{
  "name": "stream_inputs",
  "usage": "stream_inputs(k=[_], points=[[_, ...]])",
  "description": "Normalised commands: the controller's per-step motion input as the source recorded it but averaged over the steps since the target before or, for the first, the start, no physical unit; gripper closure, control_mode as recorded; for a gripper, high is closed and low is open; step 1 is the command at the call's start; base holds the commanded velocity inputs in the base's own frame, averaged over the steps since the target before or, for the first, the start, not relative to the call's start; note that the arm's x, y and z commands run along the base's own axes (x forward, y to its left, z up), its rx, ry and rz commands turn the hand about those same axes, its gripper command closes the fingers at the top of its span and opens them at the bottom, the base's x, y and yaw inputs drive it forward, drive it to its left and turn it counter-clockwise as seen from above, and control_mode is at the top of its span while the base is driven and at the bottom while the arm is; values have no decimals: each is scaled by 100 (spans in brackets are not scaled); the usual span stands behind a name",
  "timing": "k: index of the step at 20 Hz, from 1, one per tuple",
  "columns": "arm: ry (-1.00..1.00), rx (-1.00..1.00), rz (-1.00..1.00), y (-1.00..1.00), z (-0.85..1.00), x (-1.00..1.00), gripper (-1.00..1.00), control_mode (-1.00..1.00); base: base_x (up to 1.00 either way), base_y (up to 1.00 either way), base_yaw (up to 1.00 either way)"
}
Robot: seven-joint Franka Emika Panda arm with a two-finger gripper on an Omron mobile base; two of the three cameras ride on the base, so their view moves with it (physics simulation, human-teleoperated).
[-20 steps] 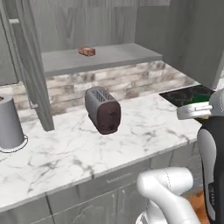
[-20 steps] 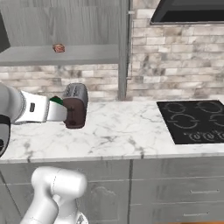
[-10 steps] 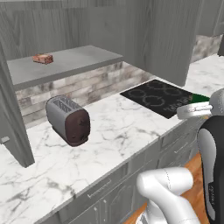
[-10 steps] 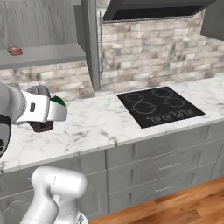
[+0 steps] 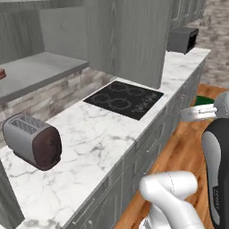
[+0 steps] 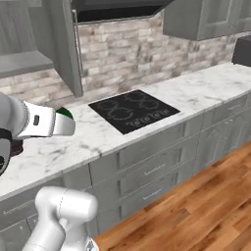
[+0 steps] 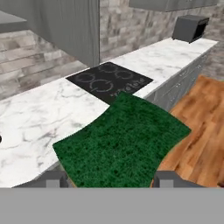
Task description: Locate and retrieve the bar soap and sponge from the cabinet. Place them next to the sink.
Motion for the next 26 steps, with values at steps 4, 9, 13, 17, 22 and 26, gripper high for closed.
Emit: stream_inputs(k=[4,9,13,17,22,26], points=[[0,0,0,0,0,0,100,100,0,-4,-47],[0,0,0,0,0,0,100,100,1,-15,-43],[0,0,0,0,0,0,100,100,0,-10,-45],[0,0,0,0,0,0,100,100,0,-8,-47],[0,0,0,0,0,0,100,100,0,-8,-47],[0,0,0,0,0,0,100,100,0,-9,-47]])
